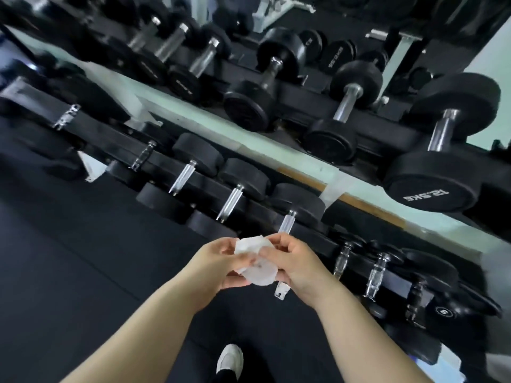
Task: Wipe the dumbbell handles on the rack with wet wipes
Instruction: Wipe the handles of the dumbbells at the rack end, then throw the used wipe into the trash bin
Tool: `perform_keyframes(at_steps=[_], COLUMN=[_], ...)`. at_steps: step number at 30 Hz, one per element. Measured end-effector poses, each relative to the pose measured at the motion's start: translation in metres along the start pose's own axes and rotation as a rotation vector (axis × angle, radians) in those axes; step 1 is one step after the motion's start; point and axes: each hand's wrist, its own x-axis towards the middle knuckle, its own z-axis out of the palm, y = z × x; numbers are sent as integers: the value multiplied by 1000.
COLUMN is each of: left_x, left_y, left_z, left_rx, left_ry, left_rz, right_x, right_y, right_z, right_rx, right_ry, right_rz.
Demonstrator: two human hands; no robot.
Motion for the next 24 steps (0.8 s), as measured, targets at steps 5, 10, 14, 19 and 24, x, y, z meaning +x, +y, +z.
perform_keyframes(at_steps=[5,10,14,19,24], left_x=[-42,-75,-89,-107,-115], left_y=[-7,-7,-4,3,4], left_z=[-47,-116,-200,-329,-431], left_rx=[-307,-456,-432,-556,-493], left_ry=[92,67,257,600,659], left_rz=[36,67,180,303,245], right_x=[-4,17,57,102,142], right_y=[-1,-11,-17,-9,-4], right_z=[57,131,227,370,474], right_rx=[206,50,101,54,-317], right_ry=[-167,-248,-248,-381,-309], right_rz=[37,38,102,172,9])
